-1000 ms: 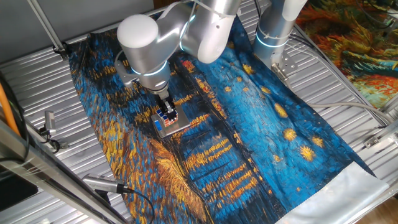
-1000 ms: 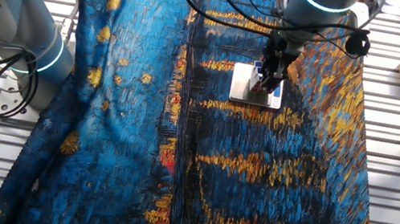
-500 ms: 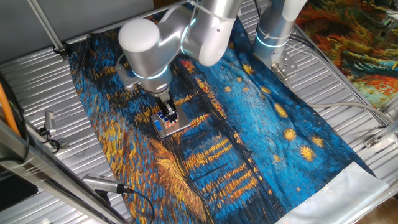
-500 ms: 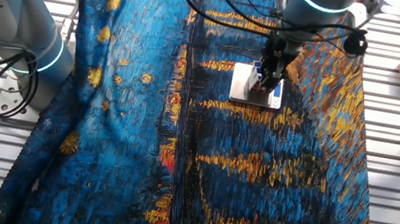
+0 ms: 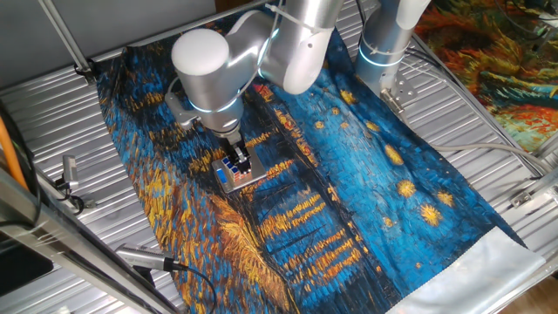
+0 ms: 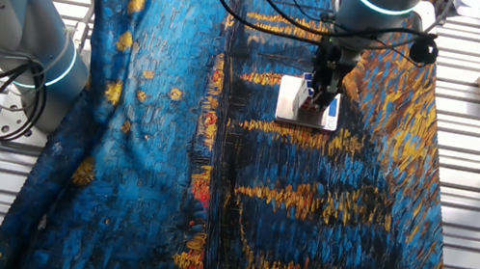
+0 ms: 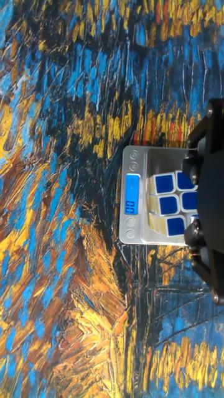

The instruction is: Place the block on the scale

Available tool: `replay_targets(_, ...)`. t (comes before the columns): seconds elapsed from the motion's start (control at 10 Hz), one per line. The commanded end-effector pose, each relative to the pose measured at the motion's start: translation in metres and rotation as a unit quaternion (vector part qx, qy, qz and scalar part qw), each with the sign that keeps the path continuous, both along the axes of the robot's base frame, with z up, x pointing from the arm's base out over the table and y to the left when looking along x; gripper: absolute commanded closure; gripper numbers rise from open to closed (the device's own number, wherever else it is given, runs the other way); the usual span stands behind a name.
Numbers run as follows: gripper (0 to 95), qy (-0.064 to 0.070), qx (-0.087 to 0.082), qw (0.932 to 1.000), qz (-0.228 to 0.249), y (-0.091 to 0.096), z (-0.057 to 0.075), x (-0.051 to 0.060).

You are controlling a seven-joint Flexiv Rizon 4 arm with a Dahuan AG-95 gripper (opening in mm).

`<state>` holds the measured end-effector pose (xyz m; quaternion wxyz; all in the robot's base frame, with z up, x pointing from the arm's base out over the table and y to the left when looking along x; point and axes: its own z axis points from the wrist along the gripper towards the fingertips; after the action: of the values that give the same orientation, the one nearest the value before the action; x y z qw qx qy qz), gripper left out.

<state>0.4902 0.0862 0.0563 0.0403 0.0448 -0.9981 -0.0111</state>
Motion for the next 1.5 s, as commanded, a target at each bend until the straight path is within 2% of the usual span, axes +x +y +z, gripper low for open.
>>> replay_targets(0.1,0.0,-0.001,-0.002,1.0,0.002,0.001,0.001,-0.005)
replay_targets(0.5,0.0,-0.001,-0.004,1.0,0.003,0.002,0.005,-0.01)
replay_targets(0.6,19.0,0.0,-0.006,1.0,0.006,0.002,0.015,-0.011)
replay_targets(0.7,19.0,0.003,-0.01,0.9999,0.009,0.002,0.024,-0.011)
replay_targets(0.8,38.0,0.003,-0.016,0.9997,0.017,0.003,0.039,-0.012)
replay_targets(0.9,38.0,0.005,-0.018,0.9997,0.017,0.004,0.047,-0.013)
replay_targets(1.0,57.0,0.006,-0.022,0.9996,0.015,0.005,0.054,-0.013)
replay_targets(1.1,57.0,0.005,-0.025,0.9995,0.016,0.006,0.057,-0.014)
replay_targets(1.2,57.0,-0.001,-0.019,0.9996,0.022,0.006,0.058,-0.014)
replay_targets(1.3,76.0,-0.001,-0.02,0.9996,0.02,0.008,0.064,-0.015)
replay_targets(1.4,76.0,0.0,-0.021,0.9997,0.015,0.009,0.067,-0.015)
replay_targets(1.5,95.0,0.001,-0.021,0.9997,0.013,0.009,0.069,-0.016)
